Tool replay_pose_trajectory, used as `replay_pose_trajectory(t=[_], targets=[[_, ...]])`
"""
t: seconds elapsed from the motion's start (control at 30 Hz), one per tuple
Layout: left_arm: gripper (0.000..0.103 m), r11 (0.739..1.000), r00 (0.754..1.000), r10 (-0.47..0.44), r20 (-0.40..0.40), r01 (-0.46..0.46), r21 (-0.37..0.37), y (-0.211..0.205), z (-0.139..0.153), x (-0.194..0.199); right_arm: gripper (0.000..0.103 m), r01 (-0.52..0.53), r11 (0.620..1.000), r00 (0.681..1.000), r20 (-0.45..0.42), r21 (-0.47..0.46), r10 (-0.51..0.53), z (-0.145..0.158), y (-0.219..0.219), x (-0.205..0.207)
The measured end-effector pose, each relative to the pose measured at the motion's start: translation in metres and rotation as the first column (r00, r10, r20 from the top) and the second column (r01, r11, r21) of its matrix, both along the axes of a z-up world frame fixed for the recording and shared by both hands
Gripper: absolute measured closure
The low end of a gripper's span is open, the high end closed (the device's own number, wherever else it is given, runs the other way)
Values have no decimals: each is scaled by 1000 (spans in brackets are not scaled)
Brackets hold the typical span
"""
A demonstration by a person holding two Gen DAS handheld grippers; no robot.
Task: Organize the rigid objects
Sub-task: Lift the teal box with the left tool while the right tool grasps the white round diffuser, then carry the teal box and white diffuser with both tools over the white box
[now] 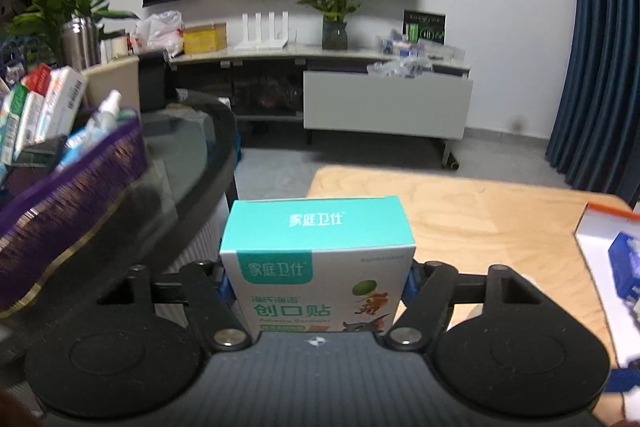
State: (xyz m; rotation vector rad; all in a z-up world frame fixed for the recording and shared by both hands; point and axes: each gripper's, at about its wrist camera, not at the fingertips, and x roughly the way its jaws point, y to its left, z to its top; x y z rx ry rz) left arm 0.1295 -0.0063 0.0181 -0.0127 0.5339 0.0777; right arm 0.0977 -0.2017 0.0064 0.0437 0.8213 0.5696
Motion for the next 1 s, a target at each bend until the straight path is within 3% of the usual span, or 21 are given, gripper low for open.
replay_pose_trajectory(t=[0.17,0.27,0.47,0.57,0.6,0.63,0.83,1.0], targets=[[31,1000,999,1,36,-1,-8,17,19,-20,20,66,997,996,65,-34,-64,-1,-1,15],[31,999,999,15,35,-13,-32,26,27,-31,19,54,996,995,88,-66,-48,-4,4,28],[31,998,999,41,25,-40,-43,38,29,-57,19,46,996,998,47,-79,-42,-22,17,61],[31,998,999,51,15,-51,-33,42,28,-63,20,85,996,996,16,-27,-84,-29,13,73],[31,998,998,55,10,-54,-27,43,28,-64,21,99,995,995,1,-9,-99,-29,11,75],[31,998,998,58,8,-58,-27,44,27,-65,38,112,994,994,-10,2,-112,-30,8,77],[31,997,999,36,3,-36,-64,49,28,-72,40,158,987,987,1,-12,-158,-24,-3,66],[31,999,999,-12,30,14,-52,31,40,-81,40,185,982,981,62,25,-186,7,-25,36]])
